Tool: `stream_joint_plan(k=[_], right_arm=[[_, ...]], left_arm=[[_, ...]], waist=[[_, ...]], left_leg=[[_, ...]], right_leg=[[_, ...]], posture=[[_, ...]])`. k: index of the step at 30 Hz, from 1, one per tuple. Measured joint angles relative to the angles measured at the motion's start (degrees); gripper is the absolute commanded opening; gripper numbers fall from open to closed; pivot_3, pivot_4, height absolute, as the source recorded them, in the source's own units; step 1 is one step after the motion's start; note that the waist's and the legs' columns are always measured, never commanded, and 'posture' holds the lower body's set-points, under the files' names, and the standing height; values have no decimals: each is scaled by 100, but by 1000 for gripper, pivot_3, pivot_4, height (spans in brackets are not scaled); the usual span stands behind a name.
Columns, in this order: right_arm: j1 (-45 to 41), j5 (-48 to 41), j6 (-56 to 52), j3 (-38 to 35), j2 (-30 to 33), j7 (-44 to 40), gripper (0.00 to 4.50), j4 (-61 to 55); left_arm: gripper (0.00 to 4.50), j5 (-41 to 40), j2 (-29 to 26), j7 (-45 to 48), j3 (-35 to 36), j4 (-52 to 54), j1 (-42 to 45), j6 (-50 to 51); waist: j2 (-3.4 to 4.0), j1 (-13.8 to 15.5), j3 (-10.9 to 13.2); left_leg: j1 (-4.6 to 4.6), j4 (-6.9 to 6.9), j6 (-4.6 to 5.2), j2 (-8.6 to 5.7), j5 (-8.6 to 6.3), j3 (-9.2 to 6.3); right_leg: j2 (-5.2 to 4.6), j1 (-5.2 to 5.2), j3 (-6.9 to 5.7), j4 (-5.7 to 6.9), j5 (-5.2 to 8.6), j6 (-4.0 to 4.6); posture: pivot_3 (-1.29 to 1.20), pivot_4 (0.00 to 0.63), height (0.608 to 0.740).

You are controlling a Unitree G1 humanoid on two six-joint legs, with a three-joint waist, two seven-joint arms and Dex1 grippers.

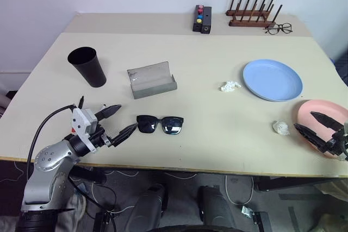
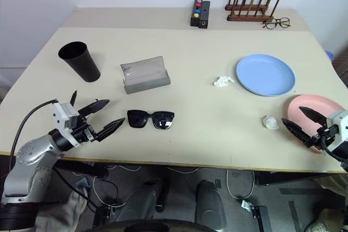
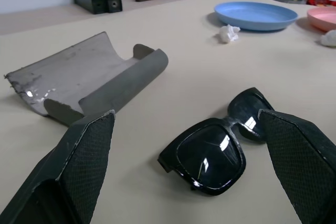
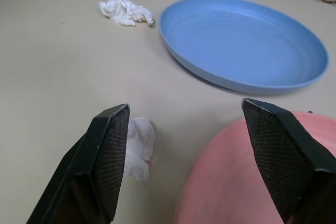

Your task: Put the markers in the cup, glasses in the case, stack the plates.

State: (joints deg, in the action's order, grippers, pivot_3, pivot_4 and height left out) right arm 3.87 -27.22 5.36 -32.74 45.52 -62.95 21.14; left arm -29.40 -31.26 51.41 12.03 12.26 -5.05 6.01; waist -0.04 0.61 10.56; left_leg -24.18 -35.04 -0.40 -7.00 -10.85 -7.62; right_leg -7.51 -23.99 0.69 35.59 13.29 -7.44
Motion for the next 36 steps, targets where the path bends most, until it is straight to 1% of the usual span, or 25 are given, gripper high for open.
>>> stream_joint_plan(k=[10, 14, 20, 28, 30, 34, 36], right_arm=[[359, -115, -261, 6, -202, 295, 3464, -737], [348, -118, -371, 7, -184, 331, 3464, -791], [320, -111, -405, 42, -136, 169, 3464, -777], [-274, -99, -531, 324, -7, 112, 3464, -771], [-381, -110, -664, 547, -6, -14, 3464, -893], [-917, -290, -1007, 1001, 7, -285, 3464, -1396], [-1127, -376, -1211, 1217, 56, -462, 3464, -1598]], left_arm=[[4500, 0, -53, 200, 8, -133, 110, -40], [4500, 12, 7, 196, -23, -245, 185, -44], [4500, 19, 41, 177, -149, -230, 87, -27], [4500, 0, -74, 25, -44, 11, 84, 110], [4500, -14, 38, -172, -37, 107, 103, 209], [4500, -147, 301, -640, -59, 278, 394, 525], [4500, -301, 360, -1024, 38, 379, 501, 880]], waist=[[5, 5, -2], [7, -4, -4], [7, 2, -4], [8, -7, -4], [8, 3, -4], [9, 0, -4], [8, 1, -4]], left_leg=[[3, -1, 0, 0, -1, -1], [4, 0, 0, 0, -1, -1], [4, -1, 0, 0, -1, -1], [5, 1, 0, 1, -1, -1], [3, -2, 1, 0, -1, -1], [4, -8, 1, 0, -1, -3], [4, -6, 2, 0, -1, -3]], right_leg=[[-7, 5, 2, -1, 1, -1], [-6, 4, 1, 0, 1, -1], [-6, 5, 1, 0, 1, -1], [-7, 5, 1, -1, 1, -1], [-7, 5, 1, -1, 1, -1], [-4, 6, 1, 1, -4, -9], [-2, 5, 0, 0, -4, -9]], posture=[[0, 150, 740], [0, 150, 740], [0, 150, 740], [0, 150, 740], [0, 150, 740], [0, 150, 740], [0, 150, 740]])
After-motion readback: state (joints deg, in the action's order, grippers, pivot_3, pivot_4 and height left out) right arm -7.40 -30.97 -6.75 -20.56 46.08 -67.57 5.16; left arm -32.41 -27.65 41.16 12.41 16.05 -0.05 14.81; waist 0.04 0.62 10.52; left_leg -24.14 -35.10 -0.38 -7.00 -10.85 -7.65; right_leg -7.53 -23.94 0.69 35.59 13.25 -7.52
